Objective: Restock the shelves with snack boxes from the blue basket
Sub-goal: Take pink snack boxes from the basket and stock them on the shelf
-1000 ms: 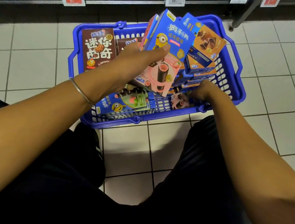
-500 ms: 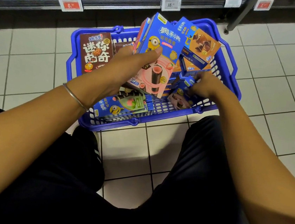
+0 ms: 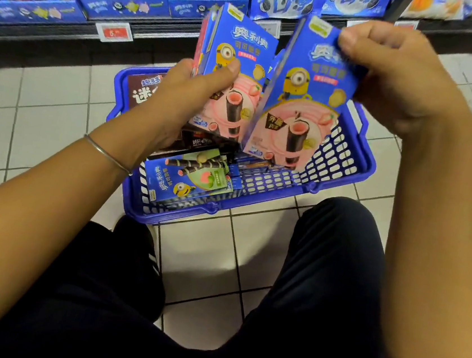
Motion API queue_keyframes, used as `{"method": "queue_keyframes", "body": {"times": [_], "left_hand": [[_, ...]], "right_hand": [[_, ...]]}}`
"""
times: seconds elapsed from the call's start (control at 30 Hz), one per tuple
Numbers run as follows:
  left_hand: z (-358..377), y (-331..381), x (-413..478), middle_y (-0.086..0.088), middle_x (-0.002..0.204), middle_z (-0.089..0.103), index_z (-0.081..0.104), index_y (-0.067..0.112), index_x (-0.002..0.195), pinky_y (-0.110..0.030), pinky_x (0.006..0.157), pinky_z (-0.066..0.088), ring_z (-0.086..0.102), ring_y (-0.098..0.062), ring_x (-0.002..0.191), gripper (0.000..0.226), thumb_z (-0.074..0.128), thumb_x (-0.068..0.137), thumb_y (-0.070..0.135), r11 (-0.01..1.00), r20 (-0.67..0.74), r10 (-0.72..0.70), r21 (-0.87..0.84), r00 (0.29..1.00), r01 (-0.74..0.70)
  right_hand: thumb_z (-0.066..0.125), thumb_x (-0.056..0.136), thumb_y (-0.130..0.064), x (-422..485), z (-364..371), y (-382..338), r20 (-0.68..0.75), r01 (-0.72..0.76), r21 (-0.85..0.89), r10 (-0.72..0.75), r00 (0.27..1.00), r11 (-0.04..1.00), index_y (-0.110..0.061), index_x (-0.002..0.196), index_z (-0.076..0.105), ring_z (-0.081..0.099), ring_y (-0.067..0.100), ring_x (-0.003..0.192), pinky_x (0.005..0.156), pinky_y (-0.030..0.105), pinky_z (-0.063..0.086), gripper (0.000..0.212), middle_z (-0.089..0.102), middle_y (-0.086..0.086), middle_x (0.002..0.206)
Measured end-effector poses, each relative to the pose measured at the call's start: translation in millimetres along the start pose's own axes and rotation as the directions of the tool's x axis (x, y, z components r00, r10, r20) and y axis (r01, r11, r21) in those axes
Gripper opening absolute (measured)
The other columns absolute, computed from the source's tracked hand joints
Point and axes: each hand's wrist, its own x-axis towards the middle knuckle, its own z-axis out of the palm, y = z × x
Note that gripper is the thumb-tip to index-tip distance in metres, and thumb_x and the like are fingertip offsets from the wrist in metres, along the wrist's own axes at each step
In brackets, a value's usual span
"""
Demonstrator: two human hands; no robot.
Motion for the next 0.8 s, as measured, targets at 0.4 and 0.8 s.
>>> {"method": "queue_keyframes", "body": {"times": [0.4, 0.8], "left_hand": [[14.0, 5.6, -12.2, -0.008, 0.130, 0.073, 0.068, 0.029, 0.134, -0.056, 0.094, 0.058, 0.071, -0.035, 0.117, 0.082, 0.032, 0.089, 0.086, 0.951, 0.380, -0.181, -0.169, 0.907, 0.260], [14.8, 14.4, -10.1, -0.007, 0.136, 0.070, 0.062, 0.031, 0.141, -0.062, 0.108, 0.047, 0.068, -0.035, 0.123, 0.073, 0.048, 0.089, 0.080, 0.967, 0.386, -0.070, -0.202, 0.920, 0.158]], "right_hand": [[0.072, 0.089, -0.050, 24.2, 70.6, 27.8, -0.374, -0.126, 0.199, 0.194, 0.907, 0.972, -0.013, 0.087, 0.059, 0.077, 0.026, 0.080, 0.077, 0.046, 0.063, 0.039, 0.078, 0.013, 0.089], [0.041, 0.104, -0.056, 7.8, 77.5, 21.1, -0.167, -0.147, 0.354, 0.217, 0.962, 0.924, -0.008, 0.119, 0.069, 0.072, 0.037, 0.105, 0.097, 0.056, 0.055, 0.058, 0.074, 0.020, 0.112]]}}
